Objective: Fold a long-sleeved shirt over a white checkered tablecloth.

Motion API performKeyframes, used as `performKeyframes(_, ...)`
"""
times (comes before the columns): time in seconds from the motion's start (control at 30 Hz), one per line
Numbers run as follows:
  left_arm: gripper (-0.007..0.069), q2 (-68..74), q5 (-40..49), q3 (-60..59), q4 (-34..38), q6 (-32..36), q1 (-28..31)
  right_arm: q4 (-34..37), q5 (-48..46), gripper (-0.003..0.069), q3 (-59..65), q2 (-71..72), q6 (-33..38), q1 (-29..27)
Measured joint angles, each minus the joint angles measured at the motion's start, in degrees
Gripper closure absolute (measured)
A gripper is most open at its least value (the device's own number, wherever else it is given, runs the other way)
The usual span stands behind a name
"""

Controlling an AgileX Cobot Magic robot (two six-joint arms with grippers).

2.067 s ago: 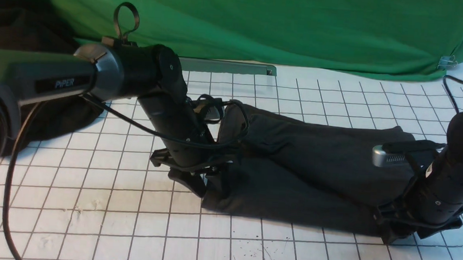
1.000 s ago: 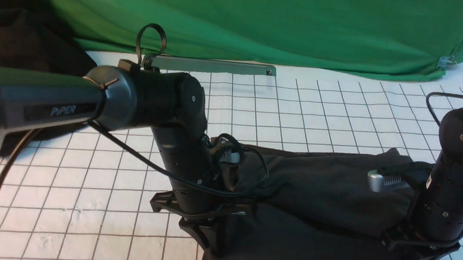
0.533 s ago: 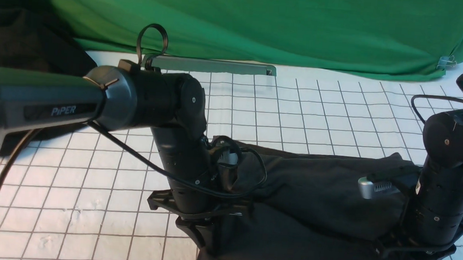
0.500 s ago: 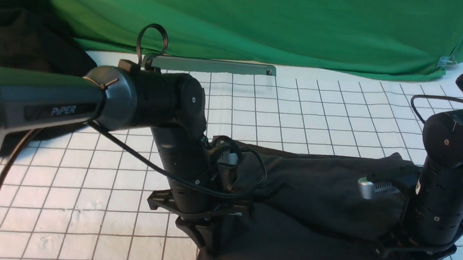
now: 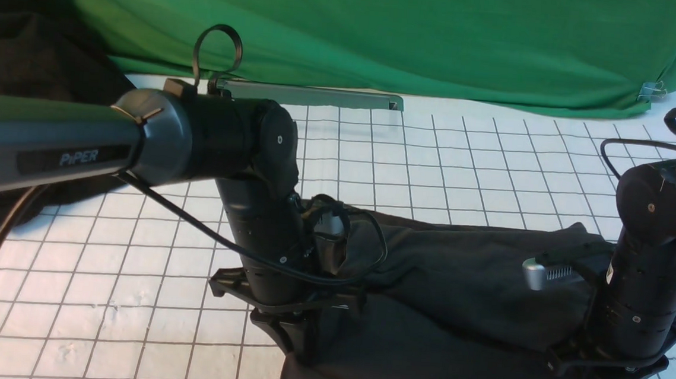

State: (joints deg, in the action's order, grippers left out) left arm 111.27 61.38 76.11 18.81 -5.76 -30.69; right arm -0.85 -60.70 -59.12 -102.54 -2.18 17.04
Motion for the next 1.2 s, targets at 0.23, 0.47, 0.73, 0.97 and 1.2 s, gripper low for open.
performKeyframes(0.23, 0.0557, -0.1, 0.1, 0.0, 0.4, -0.2, 0.0, -0.4, -2.4, 0.0221, -1.2, 0.0, -1.6, 0.0)
performKeyframes(0.47, 0.0303, -1.7, 4.1, 2.2, -0.4, -1.4, 0.0, -1.0, -7.8, 0.0013, -4.5, 3.2, 0.2, 0.0)
performKeyframes(0.73, 0.0074, -10.5, 7.8, 2.9, -6.4, -1.5, 0.0, -1.3, -8.1, 0.0144, -3.2, 24.4, 0.4, 0.0)
performKeyframes(0.97, 0.0087, -17.9, 7.9, 2.9, -8.1, -1.5, 0.0, -1.3, -6.8, 0.0499, 0.2, 52.0, 1.2, 0.0)
performKeyframes(1.2, 0.0309, -22.4, 4.6, 2.9, -9.5, -1.5, 0.0, 2.4, 10.5, 0.0657, 14.6, 71.0, 3.3, 0.0)
